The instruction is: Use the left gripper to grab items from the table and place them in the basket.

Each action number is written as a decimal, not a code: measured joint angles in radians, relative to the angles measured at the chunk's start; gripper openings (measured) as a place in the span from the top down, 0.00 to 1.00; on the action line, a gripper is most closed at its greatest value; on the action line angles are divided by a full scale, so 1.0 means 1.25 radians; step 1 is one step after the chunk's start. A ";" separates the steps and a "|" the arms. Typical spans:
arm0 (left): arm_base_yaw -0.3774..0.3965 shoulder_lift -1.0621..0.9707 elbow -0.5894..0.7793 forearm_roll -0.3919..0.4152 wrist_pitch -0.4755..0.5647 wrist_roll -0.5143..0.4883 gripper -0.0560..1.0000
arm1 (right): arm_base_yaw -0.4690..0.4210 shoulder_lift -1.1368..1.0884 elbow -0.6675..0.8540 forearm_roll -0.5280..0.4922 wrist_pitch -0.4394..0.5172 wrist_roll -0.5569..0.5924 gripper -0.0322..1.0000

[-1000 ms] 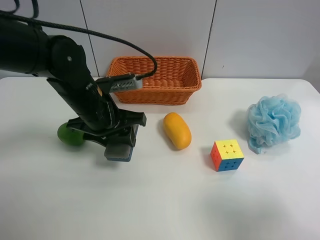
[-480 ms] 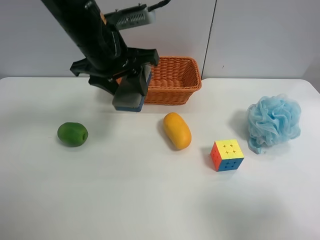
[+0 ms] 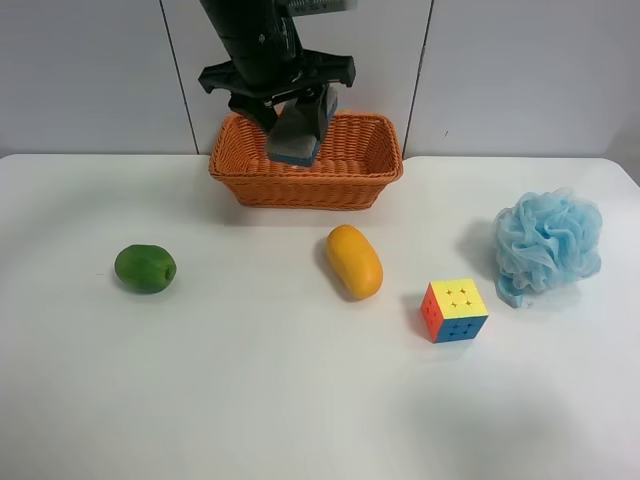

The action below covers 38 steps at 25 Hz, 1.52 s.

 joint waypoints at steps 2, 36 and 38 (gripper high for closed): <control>0.011 0.042 -0.056 0.001 0.000 0.022 0.43 | 0.000 0.000 0.000 0.000 0.000 0.000 0.01; 0.123 0.269 -0.129 -0.075 -0.278 0.144 0.02 | 0.000 0.000 0.000 0.000 0.000 0.000 0.01; 0.128 0.263 -0.130 -0.087 -0.268 0.150 0.01 | 0.000 0.000 0.000 0.000 0.000 0.000 0.01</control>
